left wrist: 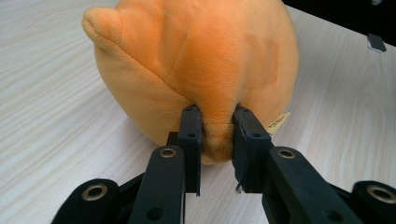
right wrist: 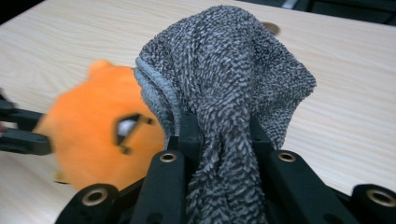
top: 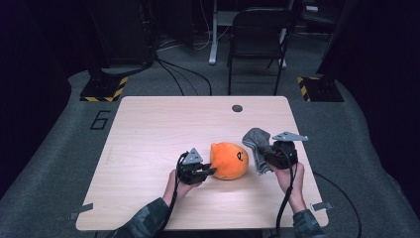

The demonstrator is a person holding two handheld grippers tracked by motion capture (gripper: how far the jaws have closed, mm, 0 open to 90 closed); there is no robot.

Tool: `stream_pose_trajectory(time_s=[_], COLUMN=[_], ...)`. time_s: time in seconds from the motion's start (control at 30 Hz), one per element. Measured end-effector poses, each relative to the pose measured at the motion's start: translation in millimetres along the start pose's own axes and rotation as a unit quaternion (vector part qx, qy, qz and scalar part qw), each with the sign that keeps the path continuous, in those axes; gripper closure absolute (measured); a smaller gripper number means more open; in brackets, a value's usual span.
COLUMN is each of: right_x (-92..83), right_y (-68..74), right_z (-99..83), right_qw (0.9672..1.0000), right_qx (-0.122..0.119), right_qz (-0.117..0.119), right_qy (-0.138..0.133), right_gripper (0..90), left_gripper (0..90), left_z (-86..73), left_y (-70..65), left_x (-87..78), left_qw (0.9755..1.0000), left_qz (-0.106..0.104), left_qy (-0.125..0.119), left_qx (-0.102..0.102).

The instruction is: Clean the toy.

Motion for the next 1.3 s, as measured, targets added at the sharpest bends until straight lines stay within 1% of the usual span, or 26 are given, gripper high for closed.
stream_pose_trajectory(time_s=[0.07,0.1,0.17,0.2,0.23,0.27,0.3,0.33,0.37,0.4,0.47,0.53,0.57,0.63,0.67,0.7,0.77,0.8,0.83,0.9,1.0,1.07,1.1,1.2,1.27,1.3], right_x=[4.5,10.4,17.0,17.0,20.7,25.0,34.1,34.1,43.2,43.2,52.2,60.5,65.5,66.8,67.0,67.0,64.5,64.5,61.5,57.8,54.9,51.6,49.2,47.1,46.2,45.0], right_y=[10.2,21.3,33.4,33.4,40.0,45.8,58.6,58.6,69.3,69.3,76.2,78.9,77.9,75.1,73.9,71.3,62.7,62.7,59.6,55.3,49.4,41.5,33.2,25.9,16.7,5.0], right_z=[5.6,10.5,14.3,14.3,16.1,17.7,20.2,20.2,21.8,21.8,22.0,20.5,16.4,14.7,13.0,11.7,8.7,8.7,7.9,6.9,5.8,4.1,2.0,-1.0,-4.2,-8.6], right_qw=[0.9999,0.9996,0.9991,0.9991,0.9987,0.9982,0.997,0.997,0.9956,0.9956,0.9945,0.9946,0.9947,0.9942,0.9946,0.9948,0.9952,0.9952,0.9958,0.9957,0.9963,0.9971,0.9973,0.9976,0.9974,0.9967], right_qx=[-0.01,-0.021,-0.032,-0.032,-0.039,-0.046,-0.059,-0.059,-0.074,-0.074,-0.085,-0.081,-0.078,-0.083,-0.079,-0.078,-0.073,-0.073,-0.067,-0.069,-0.06,-0.047,-0.042,-0.03,-0.022,-0.006], right_qz=[0.009,0.017,0.026,0.026,0.027,0.033,0.039,0.039,0.041,0.041,0.035,0.032,0.027,0.027,0.019,0.019,0.018,0.018,0.012,0.004,-0.003,-0.006,-0.009,-0.014,-0.026,-0.039], right_qy=[0.001,0.006,0.014,0.014,0.016,0.022,0.031,0.031,0.041,0.041,0.05,0.056,0.062,0.063,0.065,0.063,0.062,0.062,0.061,0.062,0.061,0.06,0.059,0.062,0.064,0.071], right_gripper=[74.6,74.4,74.4,74.4,74.4,74.3,74.2,74.2,74.1,74.1,73.9,73.9,73.9,73.9,73.9,74.0,73.9,73.9,73.9,73.8,73.7,73.6,73.4,73.4,73.4,73.4], left_gripper=[75.4,75.6,76.1,76.7,76.7,77.3,77.8,77.8,78.2,78.5,78.7,79.3,79.6,79.7,79.8,79.9,80.1,80.1,80.1,80.1,80.0,80.0,79.9,80.0,80.0,80.0], left_z=[0.7,1.3,1.8,1.8,1.9,2.1,2.4,3.0,4.0,4.0,4.8,5.6,5.9,6.3,6.6,6.9,7.7,7.9,8.1,8.1,7.1,7.0,7.1,7.2,7.0,6.9], left_y=[-0.4,-0.6,-0.9,-0.9,-1.6,-1.7,-2.6,-3.1,-4.7,-4.7,-5.6,-6.0,-7.4,-7.4,-8.2,-9.2,-10.3,-10.8,-11.4,-11.3,-10.5,-10.6,-10.6,-11.4,-10.7,-10.6], left_x=[0.0,0.0,0.0,0.0,0.1,0.4,0.3,0.3,0.4,0.4,0.8,1.2,2.0,2.4,3.2,3.6,3.9,4.2,4.2,4.1,3.9,4.1,4.1,4.5,4.4,4.6], left_qw=[1.0,1.0,1.0,1.0,0.9999,0.9999,0.9999,0.9998,0.9997,0.9997,0.9997,0.9996,0.9996,0.9995,0.9994,0.9994,0.9992,0.9992,0.9991,0.999,0.9991,0.9991,0.999,0.999,0.999,0.999], left_qz=[-0.001,-0.002,-0.004,-0.004,-0.005,-0.006,-0.007,-0.007,-0.008,-0.008,-0.01,-0.012,-0.01,-0.012,-0.01,-0.011,-0.012,-0.013,-0.014,-0.015,-0.016,-0.018,-0.018,-0.018,-0.018,-0.017], left_qy=[-0.003,-0.004,-0.007,-0.007,-0.009,-0.012,-0.014,-0.016,-0.02,-0.02,-0.022,-0.022,-0.024,-0.024,-0.026,-0.028,-0.029,-0.029,-0.031,-0.031,-0.031,-0.031,-0.032,-0.033,-0.033,-0.034], left_qx=[0.003,0.002,0.002,0.002,0.0,0.001,-0.001,0.001,0.007,0.007,0.009,0.012,0.015,0.019,0.02,0.02,0.023,0.025,0.026,0.027,0.026,0.024,0.026,0.026,0.026,0.024])
Point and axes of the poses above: each handheld gripper's, and its own axes: x roughly forward along the jaws, z roughly out of its top, y roughly to its left, the point moved 1 cm from there along x, roughly forward along the jaws, and after that the axes turned 14 degrees about z, right-handed, at the moved point
